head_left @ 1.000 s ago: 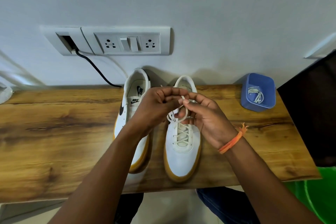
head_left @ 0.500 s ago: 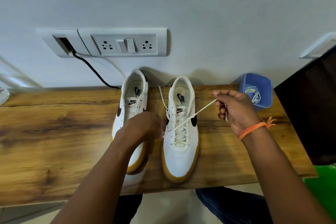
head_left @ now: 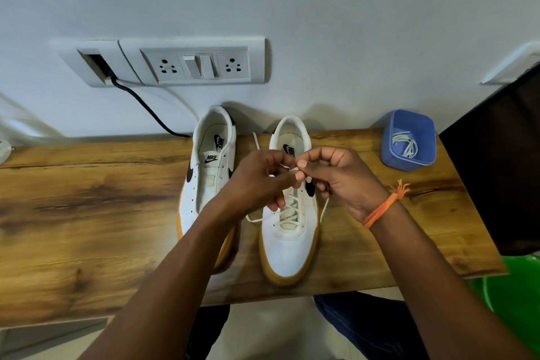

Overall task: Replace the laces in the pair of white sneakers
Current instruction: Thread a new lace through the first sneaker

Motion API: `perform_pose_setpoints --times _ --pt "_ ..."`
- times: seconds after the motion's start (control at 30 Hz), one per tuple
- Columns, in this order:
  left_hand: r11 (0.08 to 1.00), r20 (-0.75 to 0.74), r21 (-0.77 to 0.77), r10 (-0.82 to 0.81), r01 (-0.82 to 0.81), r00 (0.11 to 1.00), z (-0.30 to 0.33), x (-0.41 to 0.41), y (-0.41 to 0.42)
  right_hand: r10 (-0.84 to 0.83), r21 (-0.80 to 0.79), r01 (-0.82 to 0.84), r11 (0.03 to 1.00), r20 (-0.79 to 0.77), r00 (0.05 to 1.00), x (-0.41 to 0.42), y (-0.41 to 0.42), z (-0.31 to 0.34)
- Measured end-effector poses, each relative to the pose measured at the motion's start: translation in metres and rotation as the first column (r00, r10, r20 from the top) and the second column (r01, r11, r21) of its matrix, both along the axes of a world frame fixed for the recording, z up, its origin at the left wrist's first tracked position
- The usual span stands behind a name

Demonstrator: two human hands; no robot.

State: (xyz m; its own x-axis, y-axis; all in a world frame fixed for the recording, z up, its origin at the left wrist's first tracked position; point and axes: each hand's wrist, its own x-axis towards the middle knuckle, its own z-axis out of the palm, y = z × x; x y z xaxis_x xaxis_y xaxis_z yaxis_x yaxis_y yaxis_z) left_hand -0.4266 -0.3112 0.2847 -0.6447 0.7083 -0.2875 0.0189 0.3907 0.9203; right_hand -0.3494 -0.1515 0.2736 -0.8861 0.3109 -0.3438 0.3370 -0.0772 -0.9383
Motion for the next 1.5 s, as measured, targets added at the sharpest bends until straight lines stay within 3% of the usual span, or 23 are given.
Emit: perform_pose_setpoints --times 0.23,0.33,0.47,0.53,0.63,0.67,0.73,0.8,0.93,1.03,1.2,1.43,1.5 --pt "0.942 -0.377 -0.25 0.116 -0.222 0.919 -0.009 -0.023 -0.017 0.046 0.098 -0.053 0.994 0.073 0.996 0.007 0.016 0.0" --pt "0.873 -0.446 -0.437 -0.003 -0.215 0.895 -0.017 -0.031 -0.026 0.023 0.194 -0.048 0.98 0.126 0.992 0.008 0.025 -0.002" --pt "0.798 -0.349 -0.602 -0.253 -0.009 0.903 -0.017 -0.023 -0.025 0.0 0.243 -0.046 0.969 0.183 0.983 0.009 0.03 -0.007" --pt "0.822 -0.333 -0.569 -0.252 0.02 0.909 -0.013 -0.019 -0.02 0.017 0.238 -0.056 0.97 0.161 0.987 0.009 0.027 -0.006" --pt "0.943 -0.391 -0.331 -0.098 -0.04 0.915 -0.006 -0.013 -0.011 0.111 0.192 -0.131 0.973 0.112 0.988 0.006 0.015 -0.001" --pt "0.973 -0.335 -0.229 -0.048 -0.031 0.941 -0.004 -0.01 -0.008 0.134 0.171 -0.149 0.974 0.091 0.987 0.004 0.011 0.0" --pt "0.999 -0.077 -0.054 -0.011 0.007 0.997 -0.001 -0.002 0.0 0.151 0.139 -0.157 0.978 0.052 0.987 0.003 0.006 -0.002" --pt "0.999 0.119 0.02 0.033 -0.035 0.992 -0.003 0.001 0.003 0.14 0.135 -0.146 0.98 0.051 0.989 0.003 0.006 -0.004" --pt "0.99 0.207 0.007 0.139 -0.143 0.969 -0.003 -0.005 -0.003 0.066 0.132 -0.074 0.989 0.068 0.996 0.005 0.009 -0.004" --pt "0.992 0.117 -0.03 0.126 -0.123 0.985 -0.005 -0.005 -0.004 0.045 0.049 -0.048 0.998 0.057 0.997 0.005 0.013 -0.003" --pt "0.997 -0.16 -0.068 0.022 -0.033 0.987 -0.01 0.0 -0.002 0.107 0.062 -0.11 0.992 0.054 0.993 0.005 0.007 -0.002" --pt "0.996 -0.202 0.004 0.088 -0.089 0.975 -0.013 0.001 0.003 0.054 0.066 -0.059 0.996 0.077 0.996 0.004 0.008 0.002" --pt "0.992 -0.418 -0.035 0.097 -0.123 0.903 -0.02 0.003 0.005 0.016 0.087 -0.025 0.996 0.107 0.994 0.005 0.009 0.0"
